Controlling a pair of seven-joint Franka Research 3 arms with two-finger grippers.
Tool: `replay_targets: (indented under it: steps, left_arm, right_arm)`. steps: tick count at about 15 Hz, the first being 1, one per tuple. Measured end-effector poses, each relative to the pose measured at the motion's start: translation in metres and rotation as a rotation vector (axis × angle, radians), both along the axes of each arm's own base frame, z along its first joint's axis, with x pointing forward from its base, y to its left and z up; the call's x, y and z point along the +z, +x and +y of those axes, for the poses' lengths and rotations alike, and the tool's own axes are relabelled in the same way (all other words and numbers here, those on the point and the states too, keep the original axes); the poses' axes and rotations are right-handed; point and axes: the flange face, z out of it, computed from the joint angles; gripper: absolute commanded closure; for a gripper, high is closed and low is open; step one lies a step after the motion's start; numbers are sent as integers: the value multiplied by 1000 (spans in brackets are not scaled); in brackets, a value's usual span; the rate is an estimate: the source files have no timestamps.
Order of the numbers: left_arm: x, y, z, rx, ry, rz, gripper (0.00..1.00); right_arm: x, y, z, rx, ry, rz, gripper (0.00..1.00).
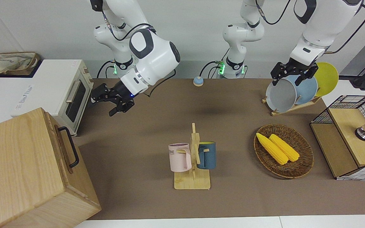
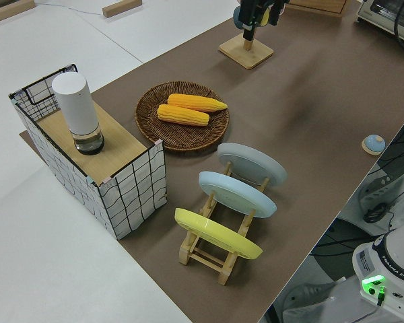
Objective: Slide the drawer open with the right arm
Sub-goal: 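Reach the right gripper up toward the black drawer handle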
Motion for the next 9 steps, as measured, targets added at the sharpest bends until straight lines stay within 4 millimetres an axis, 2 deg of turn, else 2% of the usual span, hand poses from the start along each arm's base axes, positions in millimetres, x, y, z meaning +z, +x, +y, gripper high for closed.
replay_targets:
  steps: [4,9]
  left_arm:
    - [0,0,0,0,0,0,7]
    - [0,0,0,0,0,0,7]
  right_arm:
    - [-28,6,16,45,-153,-13,21]
    - [-54,18,9,80,-314,-45,21]
